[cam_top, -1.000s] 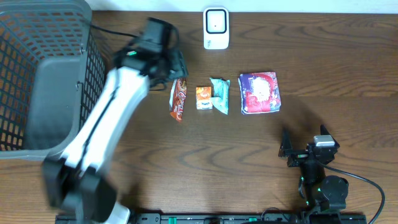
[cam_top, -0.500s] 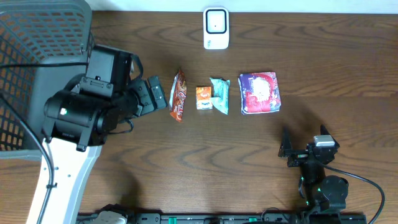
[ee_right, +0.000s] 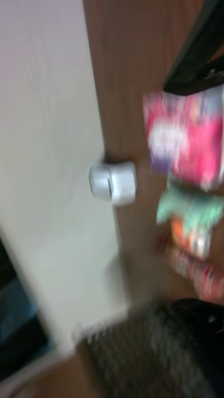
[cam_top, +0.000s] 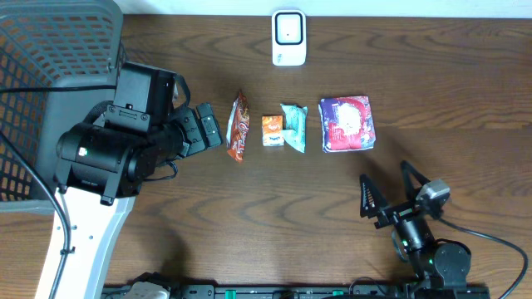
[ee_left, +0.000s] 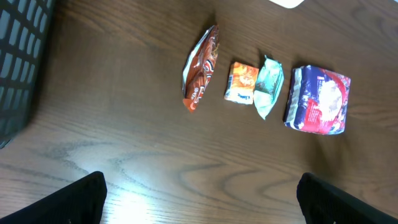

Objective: Scan the item barcode
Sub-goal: 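Withdraw the left gripper and reach the right gripper to the purple-red bag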

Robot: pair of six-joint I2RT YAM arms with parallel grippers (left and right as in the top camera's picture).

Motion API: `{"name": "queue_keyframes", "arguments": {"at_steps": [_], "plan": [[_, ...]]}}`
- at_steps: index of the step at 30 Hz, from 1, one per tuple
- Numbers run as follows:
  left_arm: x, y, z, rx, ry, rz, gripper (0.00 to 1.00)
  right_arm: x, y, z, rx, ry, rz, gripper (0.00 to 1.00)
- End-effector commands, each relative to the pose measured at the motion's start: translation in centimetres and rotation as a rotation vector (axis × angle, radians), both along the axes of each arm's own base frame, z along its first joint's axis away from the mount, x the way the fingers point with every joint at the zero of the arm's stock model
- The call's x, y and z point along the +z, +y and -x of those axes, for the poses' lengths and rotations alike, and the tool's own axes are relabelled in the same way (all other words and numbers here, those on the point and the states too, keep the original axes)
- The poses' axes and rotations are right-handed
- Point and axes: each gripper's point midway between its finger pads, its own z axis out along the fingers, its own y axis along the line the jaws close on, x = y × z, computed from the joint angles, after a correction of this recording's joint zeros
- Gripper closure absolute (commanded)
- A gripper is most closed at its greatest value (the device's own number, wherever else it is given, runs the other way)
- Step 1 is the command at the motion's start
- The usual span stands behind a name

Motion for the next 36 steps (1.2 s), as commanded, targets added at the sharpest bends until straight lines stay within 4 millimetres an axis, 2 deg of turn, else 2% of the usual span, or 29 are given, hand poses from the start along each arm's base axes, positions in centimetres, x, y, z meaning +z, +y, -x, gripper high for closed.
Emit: {"name": "queue_keyframes", "arguments": {"at_steps": [1,5,7,10,14,18,20,22,28,33,36], "plan": [[0.4,0.1,0.0,0.006,-0.012,0.000,0.02,2.6,2.2,1.6,0.196,0.049,-0.319,0.01],[0.4,0.1,0.0,0.005,-0.012,-0.001,0.02,8.2,2.5,3.9,0.266,-0.205,-0.307,0.01],[0.4,0.1,0.0,0.005,-0.012,-0.001,0.02,11.3,2.0,5.3,0.253,-0.348,-0.298,0.01],[0.4,0.1,0.0,0.005,-0.012,-0.001,0.02,14.4,1.8,6.2,0.219,-0.420,-0.227,0.01],[0.4,0.1,0.0,0.005,-0.012,-0.001,0.02,17.4,2.1,5.3,0.161,-0.375,-0.032,0.01],[0.4,0.1,0.0,0.005,-0.012,-0.001,0.02,18.7,2.5,2.6,0.145,-0.216,0.137,0.01],[0.4,0.1,0.0,0.006,-0.012,0.000,0.02,18.5,2.7,0.7,0.156,-0.092,0.201,0.01],[0.4,0.1,0.0,0.005,-0.012,-0.001,0.02,17.4,2.8,-1.3,0.175,0.070,0.238,0.01],[0.4,0.1,0.0,0.005,-0.012,-0.001,0.02,11.4,2.9,-6.0,0.283,0.560,0.355,0.01],[0.4,0.1,0.0,0.005,-0.012,-0.001,0.02,7.7,3.0,-9.0,0.337,0.834,0.333,0.01],[0.4,0.1,0.0,0.006,-0.012,0.000,0.02,6.0,2.9,-10.8,0.336,0.880,0.334,0.01]]}}
